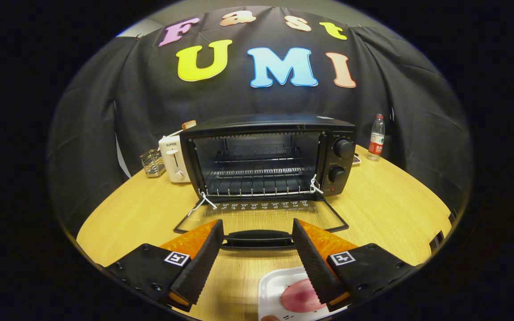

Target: Open the toaster oven, put the food inside, and close the toaster oven door.

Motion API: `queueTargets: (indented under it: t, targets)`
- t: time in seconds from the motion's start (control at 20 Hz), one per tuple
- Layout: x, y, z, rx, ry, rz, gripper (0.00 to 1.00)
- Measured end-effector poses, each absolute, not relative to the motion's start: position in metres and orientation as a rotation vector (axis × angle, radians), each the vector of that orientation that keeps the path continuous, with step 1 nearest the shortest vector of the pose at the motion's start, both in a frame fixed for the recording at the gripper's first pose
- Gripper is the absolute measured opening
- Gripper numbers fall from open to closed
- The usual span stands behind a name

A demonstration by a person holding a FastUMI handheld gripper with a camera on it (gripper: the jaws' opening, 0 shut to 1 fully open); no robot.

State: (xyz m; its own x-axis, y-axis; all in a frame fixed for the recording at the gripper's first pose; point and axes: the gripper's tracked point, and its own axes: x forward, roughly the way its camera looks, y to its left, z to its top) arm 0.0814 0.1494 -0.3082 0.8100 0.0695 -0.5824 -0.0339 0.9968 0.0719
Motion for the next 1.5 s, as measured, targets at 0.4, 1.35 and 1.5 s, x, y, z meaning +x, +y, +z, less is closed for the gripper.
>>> queueTargets:
  t: [0.4,1.35,1.5]
  targets:
    - [0.027,0.121,-0.272,0.202,0.758,0.162,0.98]
    - [-0.019,0.030,-0.332,0.374,1.339,0.439,0.98]
    - [-0.021,0.029,-0.344,0.424,1.404,0.451,0.97]
